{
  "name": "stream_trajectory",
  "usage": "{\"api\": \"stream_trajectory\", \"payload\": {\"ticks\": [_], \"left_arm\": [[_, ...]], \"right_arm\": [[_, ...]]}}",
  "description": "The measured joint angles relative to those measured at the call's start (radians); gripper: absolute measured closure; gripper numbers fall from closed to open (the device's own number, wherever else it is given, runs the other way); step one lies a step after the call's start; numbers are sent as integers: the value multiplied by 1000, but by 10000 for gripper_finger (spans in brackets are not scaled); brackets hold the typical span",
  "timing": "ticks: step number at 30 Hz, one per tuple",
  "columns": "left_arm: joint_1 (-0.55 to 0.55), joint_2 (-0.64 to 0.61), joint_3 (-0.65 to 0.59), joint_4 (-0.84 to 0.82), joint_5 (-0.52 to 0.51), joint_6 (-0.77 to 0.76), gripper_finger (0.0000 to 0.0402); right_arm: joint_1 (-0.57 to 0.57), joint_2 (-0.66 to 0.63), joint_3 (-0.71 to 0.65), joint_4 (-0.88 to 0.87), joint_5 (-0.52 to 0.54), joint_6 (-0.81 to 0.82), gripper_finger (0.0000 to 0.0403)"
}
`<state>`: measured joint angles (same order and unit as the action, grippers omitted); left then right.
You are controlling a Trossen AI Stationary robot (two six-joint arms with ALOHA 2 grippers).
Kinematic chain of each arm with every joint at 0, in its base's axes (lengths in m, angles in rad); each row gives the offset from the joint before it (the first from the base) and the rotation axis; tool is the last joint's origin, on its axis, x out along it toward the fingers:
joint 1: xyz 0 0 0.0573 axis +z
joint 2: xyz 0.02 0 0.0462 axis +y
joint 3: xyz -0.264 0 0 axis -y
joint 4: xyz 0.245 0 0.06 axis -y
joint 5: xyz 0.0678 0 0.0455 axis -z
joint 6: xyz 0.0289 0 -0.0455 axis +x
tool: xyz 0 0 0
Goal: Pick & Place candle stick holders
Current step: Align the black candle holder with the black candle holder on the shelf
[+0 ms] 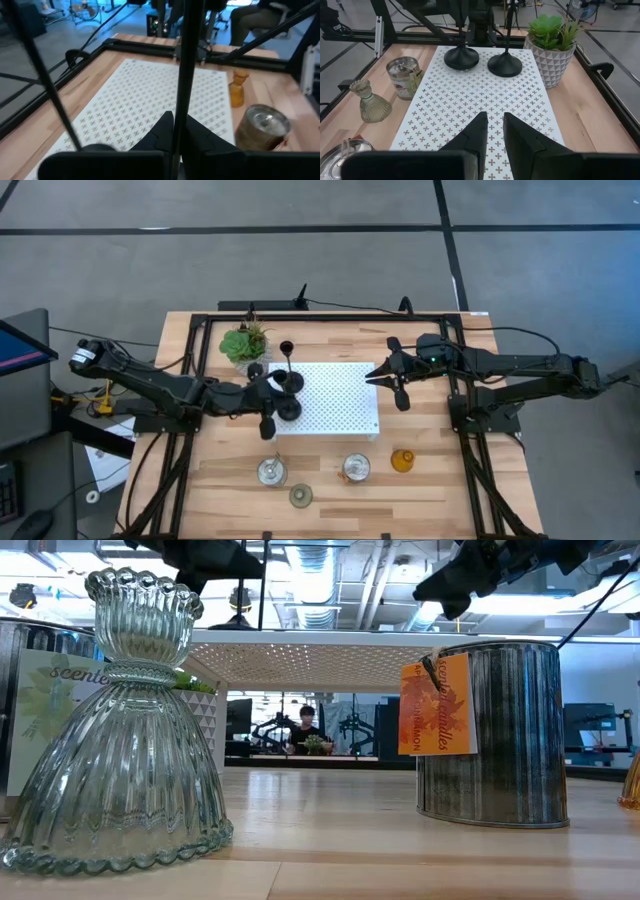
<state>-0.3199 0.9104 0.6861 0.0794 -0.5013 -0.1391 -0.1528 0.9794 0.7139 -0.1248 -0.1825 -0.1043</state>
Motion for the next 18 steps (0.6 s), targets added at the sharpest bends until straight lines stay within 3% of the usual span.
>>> {"api": "stream_trajectory", "payload": {"ticks": [18], "left_arm": [[0,34,-1,15,25,-27,383]], "right_arm": [[0,0,0,-3,0,0,349]]}}
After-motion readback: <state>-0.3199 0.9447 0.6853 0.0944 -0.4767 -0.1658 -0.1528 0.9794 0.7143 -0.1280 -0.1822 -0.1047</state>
